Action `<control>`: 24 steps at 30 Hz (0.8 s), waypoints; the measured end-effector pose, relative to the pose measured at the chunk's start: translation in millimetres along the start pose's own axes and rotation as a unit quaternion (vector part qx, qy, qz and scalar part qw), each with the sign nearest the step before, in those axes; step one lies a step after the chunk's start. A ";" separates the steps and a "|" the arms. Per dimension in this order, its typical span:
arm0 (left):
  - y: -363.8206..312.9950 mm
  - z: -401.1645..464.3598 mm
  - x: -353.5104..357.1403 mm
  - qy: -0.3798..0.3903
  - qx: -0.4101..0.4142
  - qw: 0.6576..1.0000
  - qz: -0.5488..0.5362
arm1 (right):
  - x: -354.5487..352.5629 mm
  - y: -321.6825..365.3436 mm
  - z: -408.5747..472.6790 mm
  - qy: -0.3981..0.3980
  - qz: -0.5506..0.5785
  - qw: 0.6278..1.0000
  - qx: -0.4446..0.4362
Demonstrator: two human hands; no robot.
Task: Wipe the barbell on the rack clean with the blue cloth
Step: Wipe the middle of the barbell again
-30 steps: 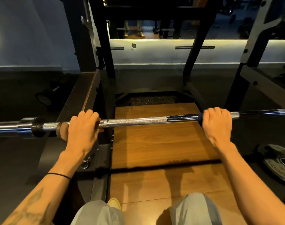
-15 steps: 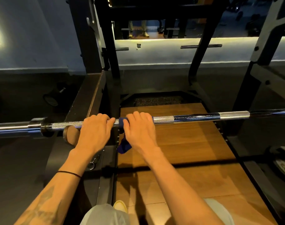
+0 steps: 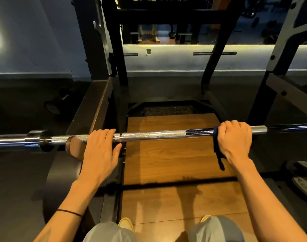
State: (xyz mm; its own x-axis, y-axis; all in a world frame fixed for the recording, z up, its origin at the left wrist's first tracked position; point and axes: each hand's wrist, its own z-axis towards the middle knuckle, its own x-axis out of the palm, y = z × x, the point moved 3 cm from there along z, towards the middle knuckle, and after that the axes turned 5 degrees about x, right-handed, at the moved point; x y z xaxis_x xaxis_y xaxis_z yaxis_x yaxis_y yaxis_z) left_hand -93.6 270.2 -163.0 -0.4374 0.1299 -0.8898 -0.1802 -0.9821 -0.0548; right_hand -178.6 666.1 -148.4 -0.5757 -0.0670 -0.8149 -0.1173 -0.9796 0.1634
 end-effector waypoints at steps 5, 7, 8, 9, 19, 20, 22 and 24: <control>-6.5 -0.9 -1.8 -0.026 -0.030 0.998 -0.044 | -5.6 108.5 -28.2 0.050 -0.018 0.995 -0.079; -6.6 -1.0 -2.6 -0.016 -0.028 0.998 -0.049 | -10.8 178.6 -51.7 0.078 0.025 0.988 -0.134; -5.0 -0.4 -4.1 -0.016 -0.027 0.998 -0.052 | -13.8 210.0 -64.3 0.090 0.045 0.983 -0.155; -4.2 1.1 -9.0 -0.019 -0.025 0.998 -0.059 | -15.2 232.6 -74.8 0.101 0.065 0.979 -0.168; 5.3 66.1 -11.1 0.173 -0.111 0.978 0.041 | -13.5 244.6 -84.3 0.147 0.070 0.958 -0.235; 6.0 65.2 -8.9 0.187 -0.071 0.976 0.089 | -9.9 243.8 -84.3 0.146 0.068 0.958 -0.238; 2.6 61.9 -10.4 0.190 0.025 0.963 0.192 | -5.0 241.2 -81.6 0.142 0.071 0.957 -0.243; 2.4 50.6 -9.5 0.191 0.058 0.950 0.240 | -8.1 233.7 -76.2 0.128 0.105 0.960 -0.226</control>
State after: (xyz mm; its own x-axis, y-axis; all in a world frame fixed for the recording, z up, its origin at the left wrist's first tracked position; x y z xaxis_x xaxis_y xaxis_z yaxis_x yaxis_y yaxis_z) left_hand -134.5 273.5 -131.8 -0.1458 -0.4097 -0.9005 -0.1456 -0.8914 0.4291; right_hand -139.6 423.2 -145.9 -0.3238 -0.2594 -0.9099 0.3754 -0.9180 0.1282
